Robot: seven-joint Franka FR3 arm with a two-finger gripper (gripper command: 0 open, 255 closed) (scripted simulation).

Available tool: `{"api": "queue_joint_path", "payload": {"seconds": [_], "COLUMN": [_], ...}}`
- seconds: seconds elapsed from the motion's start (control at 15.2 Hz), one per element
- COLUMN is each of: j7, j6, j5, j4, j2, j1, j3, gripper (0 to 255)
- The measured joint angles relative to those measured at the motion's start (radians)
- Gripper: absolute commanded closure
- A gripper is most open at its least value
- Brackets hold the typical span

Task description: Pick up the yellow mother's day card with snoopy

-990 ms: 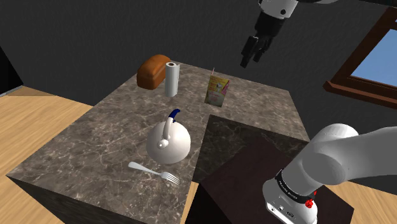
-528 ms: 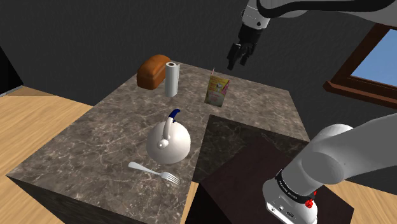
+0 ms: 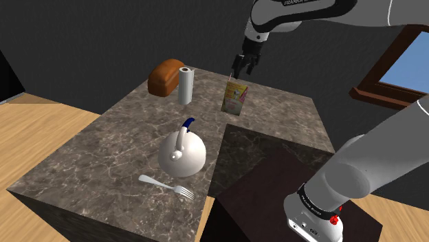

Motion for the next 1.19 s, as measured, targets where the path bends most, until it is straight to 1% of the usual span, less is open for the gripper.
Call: {"api": "queue_joint_path", "payload": {"seconds": [0.26,0.33,0.59,0.73,1.19], "j7": [-0.02,-0.03,-0.053,-0.061,-0.065], "j6": [0.045,0.054,0.076,0.08,0.158], "j5": [0.009,0.014,0.03,0.036,0.042], "j4": [0.086,0.127,0.243,0.288,0.254], "j2": [0.145,0.197,0.35,0.403,0.449], "j1": [-0.01,-0.016,-0.031,-0.038,-0.04], "j3": [-0.016,-0.022,-0.035,-0.038,-0.037], "gripper": [0,0,0,0,0]}}
